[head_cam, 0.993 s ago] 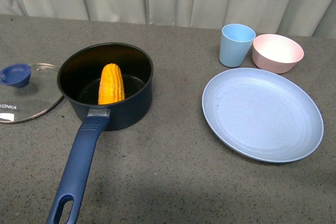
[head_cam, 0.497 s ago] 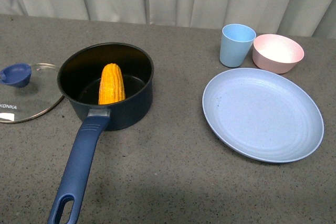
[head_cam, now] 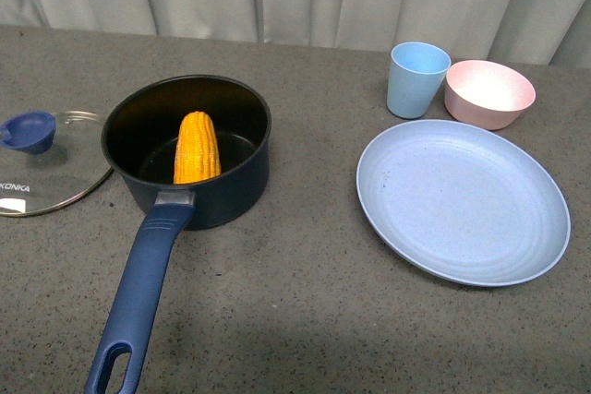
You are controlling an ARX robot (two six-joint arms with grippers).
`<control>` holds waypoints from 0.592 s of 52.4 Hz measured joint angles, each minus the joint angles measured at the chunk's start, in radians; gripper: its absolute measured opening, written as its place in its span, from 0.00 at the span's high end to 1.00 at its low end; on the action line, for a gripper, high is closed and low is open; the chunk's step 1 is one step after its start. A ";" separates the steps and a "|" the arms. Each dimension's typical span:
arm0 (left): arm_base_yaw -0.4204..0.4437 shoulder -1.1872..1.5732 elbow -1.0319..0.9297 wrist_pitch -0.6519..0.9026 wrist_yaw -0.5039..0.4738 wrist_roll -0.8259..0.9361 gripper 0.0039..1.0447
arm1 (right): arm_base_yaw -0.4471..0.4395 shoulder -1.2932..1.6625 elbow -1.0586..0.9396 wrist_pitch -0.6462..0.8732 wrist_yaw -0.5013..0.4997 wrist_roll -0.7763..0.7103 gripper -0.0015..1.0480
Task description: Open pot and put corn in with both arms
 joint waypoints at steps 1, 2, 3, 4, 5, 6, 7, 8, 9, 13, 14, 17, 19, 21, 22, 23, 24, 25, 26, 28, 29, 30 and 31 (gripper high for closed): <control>0.000 0.000 0.000 0.000 0.000 0.000 0.06 | 0.000 -0.006 0.000 -0.006 0.000 0.000 0.99; 0.000 0.000 0.000 0.000 0.000 0.000 0.06 | 0.000 -0.011 0.000 -0.011 0.000 0.000 0.99; 0.000 0.000 0.000 0.000 0.000 0.000 0.06 | 0.000 -0.017 0.000 -0.017 0.000 0.000 0.99; 0.000 0.000 0.000 0.000 0.000 0.000 0.06 | 0.000 -0.022 0.000 -0.023 0.000 0.000 0.99; 0.000 0.000 0.000 0.000 0.000 0.000 0.06 | 0.000 -0.025 0.000 -0.025 0.000 0.000 0.99; 0.000 0.000 0.000 0.000 0.000 0.000 0.06 | 0.000 -0.030 0.000 -0.030 0.000 0.000 0.99; 0.000 0.000 0.000 0.000 0.000 0.000 0.06 | 0.000 -0.035 0.000 -0.035 0.000 0.000 0.99; 0.000 0.000 0.000 0.000 0.000 0.000 0.06 | 0.000 -0.040 0.000 -0.040 0.000 0.000 0.99; 0.000 0.000 0.000 0.000 0.000 0.000 0.06 | 0.000 -0.044 0.000 -0.044 0.000 0.000 0.99; 0.000 0.000 0.000 0.000 0.000 0.000 0.06 | 0.000 -0.060 0.000 -0.060 0.000 0.000 0.99; 0.000 0.000 0.000 0.000 0.000 0.000 0.06 | 0.000 -0.072 0.000 -0.073 0.000 0.000 0.99; 0.000 0.000 0.000 0.000 0.000 0.000 0.06 | 0.000 -0.139 0.000 -0.166 0.000 0.000 0.99; 0.000 0.000 0.000 0.000 0.000 0.000 0.06 | 0.000 -0.189 0.000 -0.224 -0.002 0.000 0.99; 0.000 0.000 0.000 0.000 0.000 0.000 0.06 | 0.000 -0.213 0.000 -0.232 -0.002 0.000 0.99; 0.000 0.000 0.000 0.000 0.000 0.000 0.06 | 0.000 -0.224 0.000 -0.233 -0.002 0.000 0.99; 0.000 0.000 0.000 0.000 0.000 0.000 0.06 | 0.000 -0.229 0.000 -0.233 -0.002 0.000 0.99; 0.000 0.000 0.000 0.000 0.000 0.000 0.06 | 0.000 -0.230 0.000 -0.234 -0.002 0.000 0.99; 0.000 0.000 0.000 0.000 0.000 0.000 0.06 | 0.000 -0.231 0.000 -0.236 -0.002 0.000 0.99; 0.000 0.000 0.000 0.000 0.000 0.000 0.06 | 0.000 -0.231 0.000 -0.237 -0.002 0.000 0.99; 0.000 0.000 0.000 0.000 0.000 0.000 0.06 | 0.000 -0.231 0.000 -0.238 -0.002 -0.002 0.98; 0.000 0.000 0.000 0.000 0.000 0.000 0.06 | 0.000 -0.231 0.000 -0.238 -0.002 -0.001 0.95; 0.000 0.000 0.000 0.000 0.000 0.000 0.06 | 0.000 -0.231 0.000 -0.238 -0.002 -0.001 0.92; 0.000 0.000 0.000 0.000 0.000 0.000 0.06 | 0.000 -0.231 0.000 -0.238 -0.002 -0.001 0.89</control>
